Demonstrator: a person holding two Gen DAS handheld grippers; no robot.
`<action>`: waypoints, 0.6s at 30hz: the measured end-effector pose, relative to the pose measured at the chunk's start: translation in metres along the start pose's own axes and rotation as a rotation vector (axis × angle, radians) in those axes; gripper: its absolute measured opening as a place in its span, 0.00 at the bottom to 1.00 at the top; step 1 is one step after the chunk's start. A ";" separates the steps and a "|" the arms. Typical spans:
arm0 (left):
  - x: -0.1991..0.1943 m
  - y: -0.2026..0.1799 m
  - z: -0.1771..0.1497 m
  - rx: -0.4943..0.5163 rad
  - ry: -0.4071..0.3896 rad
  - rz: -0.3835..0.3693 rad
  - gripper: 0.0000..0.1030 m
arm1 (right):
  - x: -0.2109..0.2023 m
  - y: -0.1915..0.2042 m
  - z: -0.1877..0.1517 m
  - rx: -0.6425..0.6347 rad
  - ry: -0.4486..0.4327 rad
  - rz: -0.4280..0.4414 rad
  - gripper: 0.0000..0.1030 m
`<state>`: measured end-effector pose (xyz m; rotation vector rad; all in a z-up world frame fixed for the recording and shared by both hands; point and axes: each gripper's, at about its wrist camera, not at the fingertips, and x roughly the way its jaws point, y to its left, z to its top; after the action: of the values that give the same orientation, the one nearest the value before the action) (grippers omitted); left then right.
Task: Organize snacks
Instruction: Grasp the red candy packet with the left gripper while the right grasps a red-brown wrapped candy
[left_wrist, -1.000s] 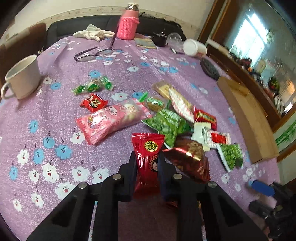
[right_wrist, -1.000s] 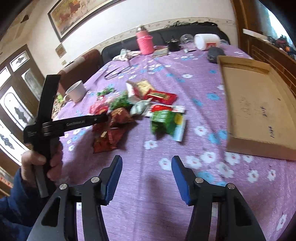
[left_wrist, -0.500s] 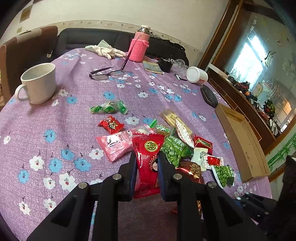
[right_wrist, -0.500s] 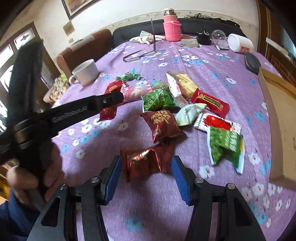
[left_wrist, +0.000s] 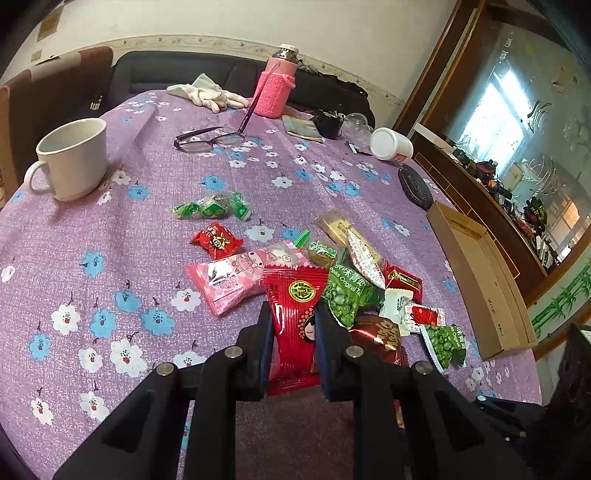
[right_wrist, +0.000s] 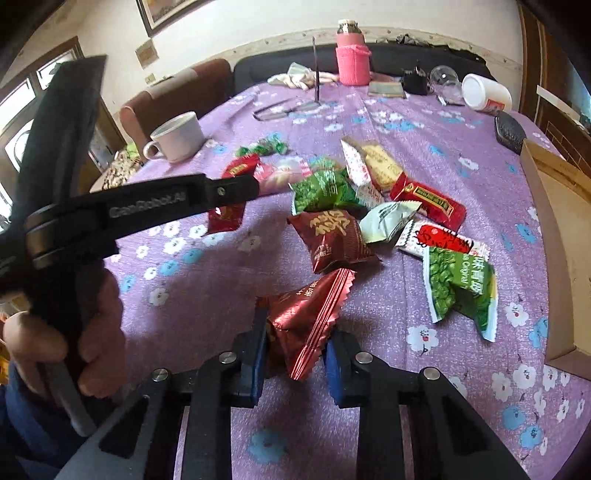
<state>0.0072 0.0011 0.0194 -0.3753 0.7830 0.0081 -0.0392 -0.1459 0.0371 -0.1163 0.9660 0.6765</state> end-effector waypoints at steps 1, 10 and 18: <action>0.000 0.000 0.000 0.001 -0.001 0.000 0.19 | -0.004 -0.001 0.000 -0.001 -0.011 0.005 0.28; -0.004 -0.001 -0.001 0.007 -0.017 -0.007 0.19 | -0.053 -0.042 0.004 0.117 -0.133 -0.028 0.27; -0.005 -0.002 -0.001 0.014 -0.022 0.000 0.19 | -0.103 -0.161 0.009 0.398 -0.248 -0.356 0.27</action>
<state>0.0033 -0.0007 0.0224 -0.3618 0.7610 0.0064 0.0214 -0.3191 0.0920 0.1429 0.7973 0.1586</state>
